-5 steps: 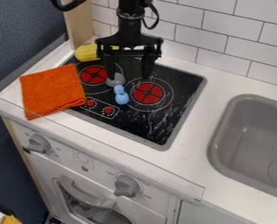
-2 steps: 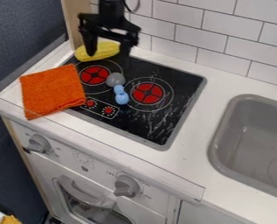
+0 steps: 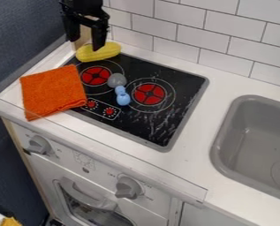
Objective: Moved the yellow object from the upper left corner of the cooker to the lower right corner of the cooker
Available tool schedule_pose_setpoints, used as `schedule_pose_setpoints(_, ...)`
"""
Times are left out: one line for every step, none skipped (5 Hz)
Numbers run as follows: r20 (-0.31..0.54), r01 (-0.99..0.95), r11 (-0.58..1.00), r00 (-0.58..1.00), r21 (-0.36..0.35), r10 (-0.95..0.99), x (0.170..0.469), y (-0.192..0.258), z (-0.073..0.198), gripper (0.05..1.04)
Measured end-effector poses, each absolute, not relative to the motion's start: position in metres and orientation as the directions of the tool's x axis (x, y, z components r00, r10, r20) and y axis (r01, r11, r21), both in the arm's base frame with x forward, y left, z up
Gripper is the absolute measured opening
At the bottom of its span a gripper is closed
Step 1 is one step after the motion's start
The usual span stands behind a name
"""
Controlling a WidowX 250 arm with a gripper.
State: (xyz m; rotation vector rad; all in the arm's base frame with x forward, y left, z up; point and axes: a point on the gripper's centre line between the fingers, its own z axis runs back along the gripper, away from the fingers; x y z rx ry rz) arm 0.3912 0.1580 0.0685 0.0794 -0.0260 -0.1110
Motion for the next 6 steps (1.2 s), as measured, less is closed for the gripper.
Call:
schedule_pose_setpoints(0.006,0.248,0.965,0.968,0.08,-0.249,0.402,0.161,0.058,1.001)
schedule_pose_setpoints(0.024,0.357,0.929,0.932,0.097,-0.361,0.406,0.159,0.052,1.001)
schedule_pose_setpoints(0.053,0.414,0.905,0.906,0.095,-0.42,0.411,0.157,0.053,1.001)
schedule_pose_setpoints(0.049,0.399,0.912,0.913,0.099,-0.405,0.42,0.162,0.049,1.001)
schedule_pose_setpoints(0.032,0.392,0.915,0.918,0.096,-0.396,0.426,0.166,0.038,1.001)
schedule_pose_setpoints(0.015,0.383,0.918,0.922,0.1,-0.386,0.427,0.168,0.034,1.001)
